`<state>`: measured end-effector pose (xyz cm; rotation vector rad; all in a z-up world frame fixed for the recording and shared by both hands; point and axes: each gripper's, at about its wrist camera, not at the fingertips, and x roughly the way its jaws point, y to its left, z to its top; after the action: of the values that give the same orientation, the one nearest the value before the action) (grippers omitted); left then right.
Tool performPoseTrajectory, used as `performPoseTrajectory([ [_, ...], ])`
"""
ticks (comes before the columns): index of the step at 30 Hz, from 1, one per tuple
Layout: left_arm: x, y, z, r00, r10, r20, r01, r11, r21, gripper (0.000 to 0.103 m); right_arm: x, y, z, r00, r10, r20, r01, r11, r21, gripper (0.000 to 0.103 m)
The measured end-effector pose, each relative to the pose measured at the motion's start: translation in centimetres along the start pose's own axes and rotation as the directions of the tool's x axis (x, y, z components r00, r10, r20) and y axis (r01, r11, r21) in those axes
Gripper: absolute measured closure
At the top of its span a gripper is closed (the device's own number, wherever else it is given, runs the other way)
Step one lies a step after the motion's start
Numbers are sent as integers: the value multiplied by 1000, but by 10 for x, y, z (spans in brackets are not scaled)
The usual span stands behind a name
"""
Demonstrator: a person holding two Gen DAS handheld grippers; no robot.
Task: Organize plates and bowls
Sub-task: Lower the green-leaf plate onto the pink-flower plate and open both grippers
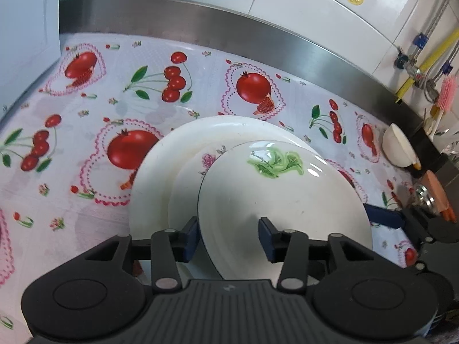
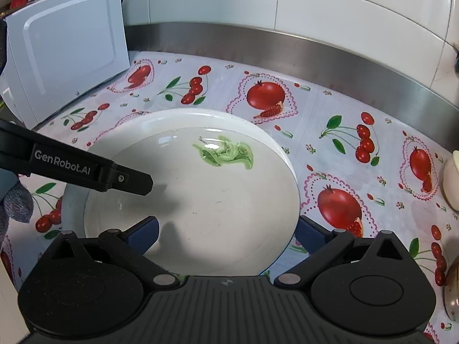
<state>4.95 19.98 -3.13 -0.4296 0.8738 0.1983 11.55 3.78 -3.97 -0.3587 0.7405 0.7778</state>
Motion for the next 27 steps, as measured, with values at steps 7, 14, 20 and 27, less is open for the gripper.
performPoseTrajectory([
  [7,-3,1,1,1000,19,7,-20,1000,23,0,-3,0,-1,999,35,13,-35,999,6,96],
  [14,-9,-2,2,998,58,13,-59,997,56,0,-5,0,0,998,60,15,-60,998,10,96],
  [20,-20,-9,6,997,70,45,-74,994,85,0,-13,-5,-1,998,51,25,-51,998,21,96],
  [27,-31,-31,12,995,50,81,-60,989,132,0,-27,-20,-4,998,33,45,-35,999,42,95],
])
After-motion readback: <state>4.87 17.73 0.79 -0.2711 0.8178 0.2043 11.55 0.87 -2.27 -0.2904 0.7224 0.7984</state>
